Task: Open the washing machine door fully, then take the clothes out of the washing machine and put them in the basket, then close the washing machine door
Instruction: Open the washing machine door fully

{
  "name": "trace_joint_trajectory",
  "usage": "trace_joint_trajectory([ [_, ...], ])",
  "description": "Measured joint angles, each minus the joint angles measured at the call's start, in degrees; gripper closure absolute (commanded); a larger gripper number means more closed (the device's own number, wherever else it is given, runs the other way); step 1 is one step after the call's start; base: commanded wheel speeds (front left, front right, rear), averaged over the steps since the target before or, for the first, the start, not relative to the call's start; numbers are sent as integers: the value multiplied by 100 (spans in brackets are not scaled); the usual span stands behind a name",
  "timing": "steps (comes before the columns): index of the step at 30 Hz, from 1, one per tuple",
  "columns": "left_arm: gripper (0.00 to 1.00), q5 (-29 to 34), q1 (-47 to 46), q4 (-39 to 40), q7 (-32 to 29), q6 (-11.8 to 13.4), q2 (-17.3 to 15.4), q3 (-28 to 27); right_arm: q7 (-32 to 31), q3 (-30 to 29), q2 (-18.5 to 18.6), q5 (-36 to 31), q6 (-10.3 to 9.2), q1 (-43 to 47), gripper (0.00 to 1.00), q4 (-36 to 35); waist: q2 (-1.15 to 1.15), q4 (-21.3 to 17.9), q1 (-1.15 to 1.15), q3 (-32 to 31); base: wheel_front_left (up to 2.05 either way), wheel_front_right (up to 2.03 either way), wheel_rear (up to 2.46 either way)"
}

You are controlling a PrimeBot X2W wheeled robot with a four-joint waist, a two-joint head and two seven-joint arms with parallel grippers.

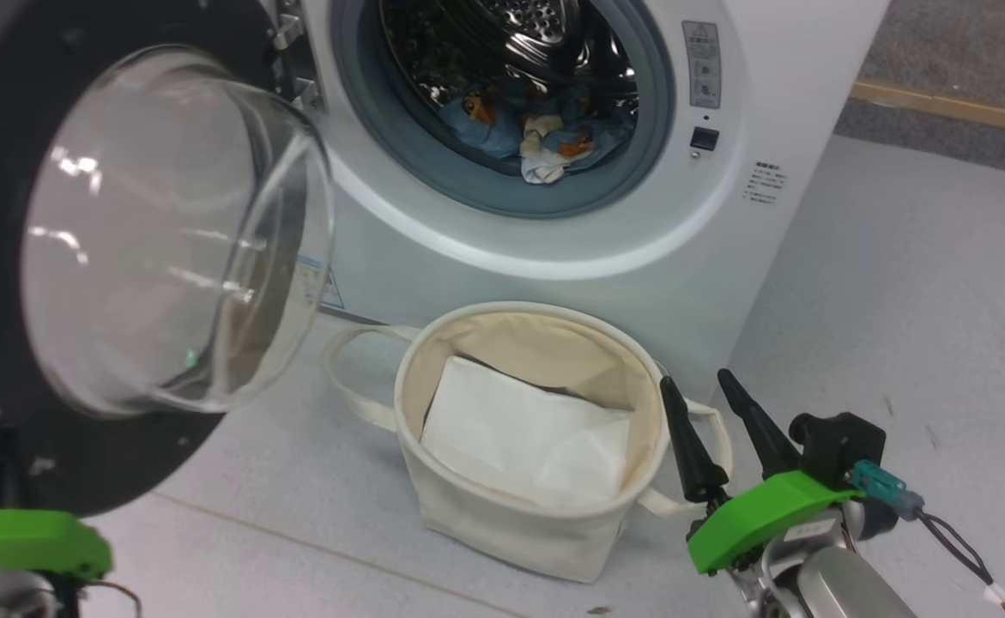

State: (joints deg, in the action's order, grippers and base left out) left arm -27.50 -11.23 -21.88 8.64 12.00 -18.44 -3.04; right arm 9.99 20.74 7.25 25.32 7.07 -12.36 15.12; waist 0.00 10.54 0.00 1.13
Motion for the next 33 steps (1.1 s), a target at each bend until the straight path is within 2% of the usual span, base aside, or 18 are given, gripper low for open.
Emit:
trace_joint_trajectory([
  [5, 100, -105, -230, -494, 270, -102, -109, -230, 3, -55, -29, 15, 0, -1, 0, 22, 0, -58, 0, 50, 0, 0, 0],
  [13, 100, -140, -347, -1067, 435, -302, -252, -275, 53, -68, -118, 51, 0, -2, 0, 65, 0, 1, 0, 13, 0, 0, 0],
  [20, 100, -51, -359, -853, 534, -401, -160, -182, 67, -71, -124, 51, 0, -2, 0, 96, 0, 55, 0, -19, 0, 0, 0],
  [21, 87, -33, -349, -717, 548, -434, -113, -154, 67, -77, -124, 51, 0, -2, 0, 96, 0, 59, 0, -19, 0, 0, 0],
  [22, 39, -32, -330, -573, 560, -447, -62, -125, 67, -79, -125, 51, 0, -2, 0, 96, 0, 60, 0, -18, 0, 0, 0],
  [23, 13, -5, -299, -435, 560, -450, -12, -77, 67, -84, -125, 51, 0, -2, 0, 96, 0, 61, 0, -17, 0, 0, 0],
  [24, 0, 24, -254, -287, 560, -485, 36, -13, 67, -87, -125, 51, 0, -2, 0, 96, 0, 62, 0, -16, 0, 0, 0],
  [33, 0, 81, 326, 913, 559, -646, 309, 444, 67, -91, -140, 51, 0, -2, 0, 81, 0, 42, 0, 27, 0, 0, 0],
])
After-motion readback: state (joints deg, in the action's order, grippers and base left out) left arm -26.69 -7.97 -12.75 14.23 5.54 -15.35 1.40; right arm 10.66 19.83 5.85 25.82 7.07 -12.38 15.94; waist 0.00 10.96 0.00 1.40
